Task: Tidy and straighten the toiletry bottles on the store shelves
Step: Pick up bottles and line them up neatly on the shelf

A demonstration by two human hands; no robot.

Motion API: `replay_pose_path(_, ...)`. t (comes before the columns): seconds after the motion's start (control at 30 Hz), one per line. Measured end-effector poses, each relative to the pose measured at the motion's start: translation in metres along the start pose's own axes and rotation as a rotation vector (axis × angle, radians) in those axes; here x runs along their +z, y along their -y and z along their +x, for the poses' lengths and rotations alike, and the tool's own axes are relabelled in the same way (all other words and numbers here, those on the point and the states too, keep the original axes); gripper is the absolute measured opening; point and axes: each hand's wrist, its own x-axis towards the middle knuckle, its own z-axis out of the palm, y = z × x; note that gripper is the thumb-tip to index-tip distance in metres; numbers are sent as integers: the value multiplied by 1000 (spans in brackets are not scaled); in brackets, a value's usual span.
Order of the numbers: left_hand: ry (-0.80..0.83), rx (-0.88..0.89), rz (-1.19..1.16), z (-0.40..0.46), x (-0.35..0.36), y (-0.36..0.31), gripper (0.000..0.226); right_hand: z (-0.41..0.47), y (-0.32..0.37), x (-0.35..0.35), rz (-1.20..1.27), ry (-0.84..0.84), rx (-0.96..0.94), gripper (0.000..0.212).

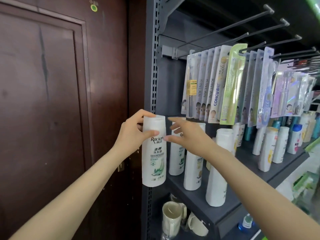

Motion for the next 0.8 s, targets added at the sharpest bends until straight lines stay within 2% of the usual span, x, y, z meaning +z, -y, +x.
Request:
replay_pose_path(0.1,22,17,-67,-11,-10,-9,38,-2,11,26,298,103,17,57)
replay_pose_path(0.23,51,-6,-109,-22,-23,-13,39,-8,21,46,680,71,52,41)
replay_pose_path(0.5,140,-205,-230,-53,-48,-1,57,-15,38,75,960,26,118,36)
replay_pose_path(0.67,230,-281,-106,-79,-59,25,41,-13,41,84,1185,-116,208,36)
replay_pose_path(0.8,352,-332,-4,-93,-73,44,43,-13,39,91,1335,-181,298,33)
